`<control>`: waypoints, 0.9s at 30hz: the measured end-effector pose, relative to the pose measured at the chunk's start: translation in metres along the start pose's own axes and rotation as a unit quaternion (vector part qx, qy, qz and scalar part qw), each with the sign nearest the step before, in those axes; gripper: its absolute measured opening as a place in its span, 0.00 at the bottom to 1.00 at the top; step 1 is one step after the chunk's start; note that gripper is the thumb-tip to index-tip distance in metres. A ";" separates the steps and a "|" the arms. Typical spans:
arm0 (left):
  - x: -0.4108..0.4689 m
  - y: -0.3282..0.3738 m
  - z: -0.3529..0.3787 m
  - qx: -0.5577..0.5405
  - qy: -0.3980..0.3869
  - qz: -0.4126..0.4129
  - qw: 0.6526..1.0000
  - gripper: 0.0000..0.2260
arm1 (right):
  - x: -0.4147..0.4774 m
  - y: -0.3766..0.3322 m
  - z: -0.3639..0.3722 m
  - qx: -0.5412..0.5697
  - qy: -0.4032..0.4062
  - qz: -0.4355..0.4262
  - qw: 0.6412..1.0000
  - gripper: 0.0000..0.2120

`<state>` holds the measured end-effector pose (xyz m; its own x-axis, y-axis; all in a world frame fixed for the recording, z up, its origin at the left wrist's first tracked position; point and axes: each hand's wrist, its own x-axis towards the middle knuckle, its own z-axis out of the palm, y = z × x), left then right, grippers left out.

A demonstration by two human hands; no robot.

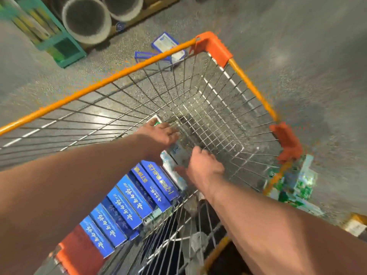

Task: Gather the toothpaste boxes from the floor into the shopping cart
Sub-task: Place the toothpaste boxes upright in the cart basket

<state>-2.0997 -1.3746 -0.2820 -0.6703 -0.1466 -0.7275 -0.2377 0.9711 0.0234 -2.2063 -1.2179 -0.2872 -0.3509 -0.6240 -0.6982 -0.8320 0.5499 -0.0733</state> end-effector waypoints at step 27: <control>-0.171 0.349 -0.283 0.042 0.194 0.035 0.979 0.31 | -0.398 0.310 -0.093 0.169 0.214 0.075 0.959 0.34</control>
<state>-2.2673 -1.0637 0.0444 -0.9038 -0.1233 -0.4098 -0.1331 0.9911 -0.0047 -2.3641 -0.8508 0.0341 -0.6605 -0.6549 -0.3672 -0.5974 0.7546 -0.2715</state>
